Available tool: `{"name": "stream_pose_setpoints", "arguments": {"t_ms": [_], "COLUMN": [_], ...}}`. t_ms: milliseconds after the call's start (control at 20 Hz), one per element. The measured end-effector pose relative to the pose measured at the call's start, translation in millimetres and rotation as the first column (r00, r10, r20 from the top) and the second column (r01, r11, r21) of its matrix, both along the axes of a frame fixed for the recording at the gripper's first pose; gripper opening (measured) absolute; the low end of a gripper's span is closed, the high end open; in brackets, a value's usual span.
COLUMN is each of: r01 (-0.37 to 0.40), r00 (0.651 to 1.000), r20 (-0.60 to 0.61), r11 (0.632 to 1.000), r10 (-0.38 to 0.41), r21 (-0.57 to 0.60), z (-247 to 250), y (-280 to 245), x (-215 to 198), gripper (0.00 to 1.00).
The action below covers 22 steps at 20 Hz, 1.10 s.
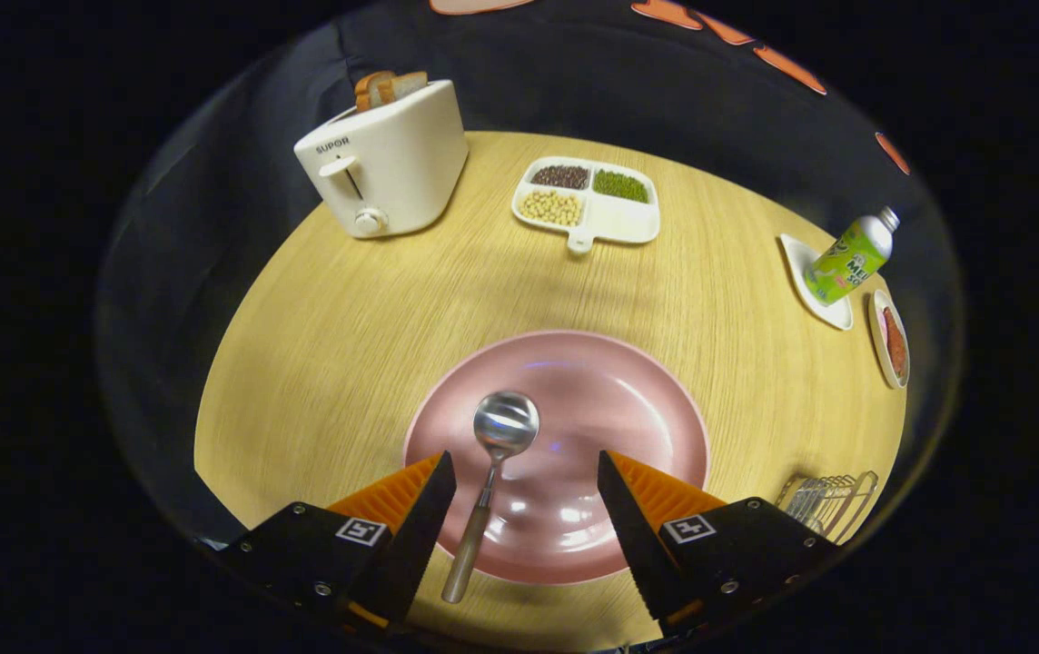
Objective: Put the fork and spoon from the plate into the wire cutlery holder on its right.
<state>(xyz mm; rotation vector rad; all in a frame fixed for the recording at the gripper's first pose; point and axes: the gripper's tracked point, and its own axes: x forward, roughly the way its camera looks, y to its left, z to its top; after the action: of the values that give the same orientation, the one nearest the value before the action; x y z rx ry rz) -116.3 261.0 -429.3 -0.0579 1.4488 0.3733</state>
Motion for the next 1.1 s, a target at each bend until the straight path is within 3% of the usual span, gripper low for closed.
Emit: {"name": "stream_pose_setpoints", "arguments": {"t_ms": [300, 450, 500, 550, 600, 750, 900, 1100], "r01": [-0.042, -0.049, -0.047, -0.045, -0.033, -0.02, -0.052, -0.029], "r00": [0.991, 0.988, 0.987, 0.986, 0.984, 0.983, 0.983, 0.987], "r20": [-0.131, -0.148, -0.157, -0.167, -0.175, -0.181, -0.181, -0.158], "r11": [0.998, 0.996, 0.996, 0.995, 0.995, 0.995, 0.995, 0.997], "r10": [0.036, 0.038, 0.034, 0.03, 0.016, 0.003, 0.035, 0.019], "r21": [-0.044, -0.071, -0.08, -0.088, -0.093, -0.093, -0.088, -0.065], "z": [-21, -24, -27, -27, -28, -29, -26, -7], "y": [7, 7, 7, 6, 5, 5, 1, -13], "x": [-24, -22, -23, -22, -22, -21, -24, -21], "gripper": [0.73, 0.51, 0.49, 0.38, 0.35, 0.09, 0.04, 0.04]}}
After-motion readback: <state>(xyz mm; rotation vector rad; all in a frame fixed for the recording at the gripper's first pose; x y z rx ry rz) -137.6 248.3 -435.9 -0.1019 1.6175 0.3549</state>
